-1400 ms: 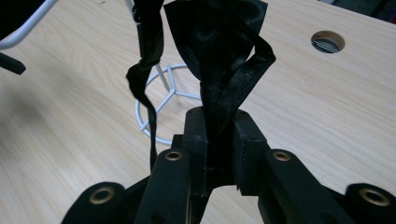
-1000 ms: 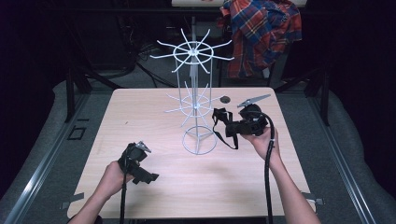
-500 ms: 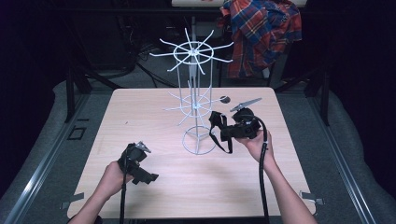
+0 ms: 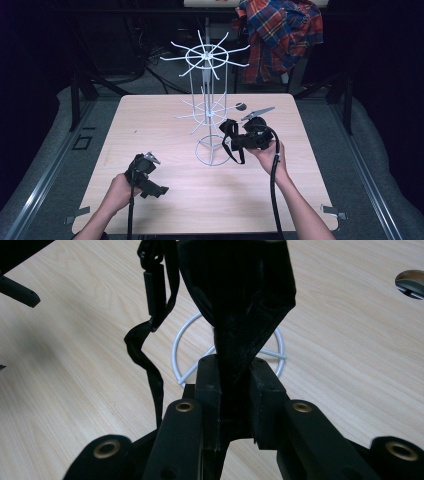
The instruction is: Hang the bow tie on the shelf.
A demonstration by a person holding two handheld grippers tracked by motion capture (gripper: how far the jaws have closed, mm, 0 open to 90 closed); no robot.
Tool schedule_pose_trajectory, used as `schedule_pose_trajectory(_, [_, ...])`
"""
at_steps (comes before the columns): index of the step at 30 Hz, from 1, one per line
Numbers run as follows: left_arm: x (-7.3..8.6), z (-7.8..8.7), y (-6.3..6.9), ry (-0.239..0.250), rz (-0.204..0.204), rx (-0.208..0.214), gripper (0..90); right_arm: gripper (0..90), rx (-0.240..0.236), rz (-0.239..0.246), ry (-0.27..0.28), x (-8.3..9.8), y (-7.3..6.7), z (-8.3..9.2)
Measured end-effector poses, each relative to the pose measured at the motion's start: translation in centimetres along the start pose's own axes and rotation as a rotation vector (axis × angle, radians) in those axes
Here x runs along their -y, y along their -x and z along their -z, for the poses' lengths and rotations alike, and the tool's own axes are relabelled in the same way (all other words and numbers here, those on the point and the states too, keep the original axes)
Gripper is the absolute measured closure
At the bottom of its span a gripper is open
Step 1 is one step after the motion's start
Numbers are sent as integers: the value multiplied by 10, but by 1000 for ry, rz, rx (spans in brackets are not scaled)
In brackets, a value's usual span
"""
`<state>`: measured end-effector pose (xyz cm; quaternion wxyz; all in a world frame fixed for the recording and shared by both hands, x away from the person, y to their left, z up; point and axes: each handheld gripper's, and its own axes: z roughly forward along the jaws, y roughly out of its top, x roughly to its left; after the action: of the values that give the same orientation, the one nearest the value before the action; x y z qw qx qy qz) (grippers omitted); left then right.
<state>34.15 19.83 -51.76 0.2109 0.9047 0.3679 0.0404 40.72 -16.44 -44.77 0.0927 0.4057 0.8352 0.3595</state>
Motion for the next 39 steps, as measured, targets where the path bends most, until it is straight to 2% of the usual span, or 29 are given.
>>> schedule_pose_trajectory(3, [2,1,0,7,4,-2,2,772,-6,-17,11,-1,1,0])
schedule_pose_trajectory(9, [9,3,-3,-9,23,-13,2,766,-9,-30,32,-3,2,-2])
schedule_pose_trajectory(13, [12,5,-3,-3,33,-13,2,760,-18,-38,16,-5,3,-8])
schedule_pose_trajectory(21, [13,6,-3,-2,30,-13,2,738,-50,-69,26,0,8,-12])
schedule_pose_trajectory(31, [9,4,-3,-3,23,-8,2,715,-55,-69,43,4,11,-11])
schedule_pose_trajectory(39, [9,4,-2,-10,19,-10,2,605,-78,-63,42,4,12,-8])
